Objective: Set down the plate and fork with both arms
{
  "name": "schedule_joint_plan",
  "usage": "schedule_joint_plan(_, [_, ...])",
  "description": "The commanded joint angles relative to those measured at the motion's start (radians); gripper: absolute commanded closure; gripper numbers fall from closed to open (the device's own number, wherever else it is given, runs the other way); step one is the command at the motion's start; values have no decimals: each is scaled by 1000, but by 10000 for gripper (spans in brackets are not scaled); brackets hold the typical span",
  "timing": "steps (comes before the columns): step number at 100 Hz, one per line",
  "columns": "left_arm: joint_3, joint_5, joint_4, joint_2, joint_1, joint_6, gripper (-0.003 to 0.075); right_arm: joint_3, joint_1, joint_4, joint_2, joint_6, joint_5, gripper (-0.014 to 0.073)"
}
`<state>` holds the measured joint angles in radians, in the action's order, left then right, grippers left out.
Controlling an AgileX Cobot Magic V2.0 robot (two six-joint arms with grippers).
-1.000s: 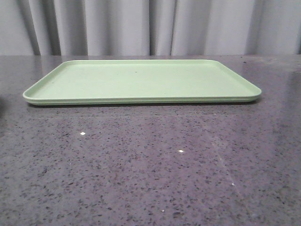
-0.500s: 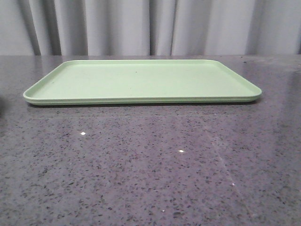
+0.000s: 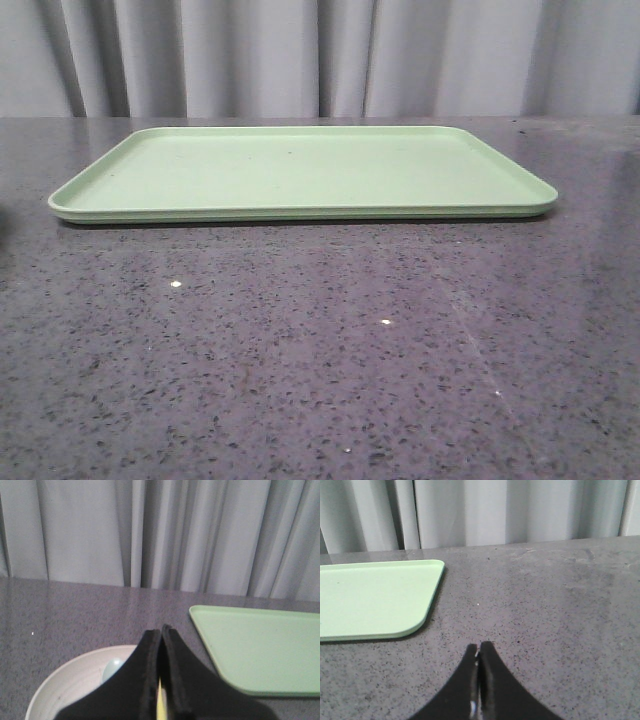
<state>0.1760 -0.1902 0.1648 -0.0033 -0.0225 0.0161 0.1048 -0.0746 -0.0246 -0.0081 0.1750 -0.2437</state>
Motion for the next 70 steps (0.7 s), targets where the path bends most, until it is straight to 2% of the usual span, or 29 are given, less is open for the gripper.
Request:
schedule_joint_plan(1, [111, 27, 17, 2, 3, 7, 741, 120, -3, 18, 45, -1, -8, 660])
schedule_joint_plan(10, [193, -14, 17, 46, 3, 7, 741, 208, -3, 25, 98, -1, -91, 660])
schedule_joint_plan(39, [453, -267, 9, 267, 3, 7, 741, 458, -3, 25, 306, -2, -329, 660])
schedule_joint_plan(53, [556, -339, 9, 391, 3, 7, 741, 551, -3, 25, 397, -2, -370, 660])
schedule_joint_plan(70, [620, -343, 7, 501, 3, 7, 741, 602, -3, 25, 493, -2, -375, 660])
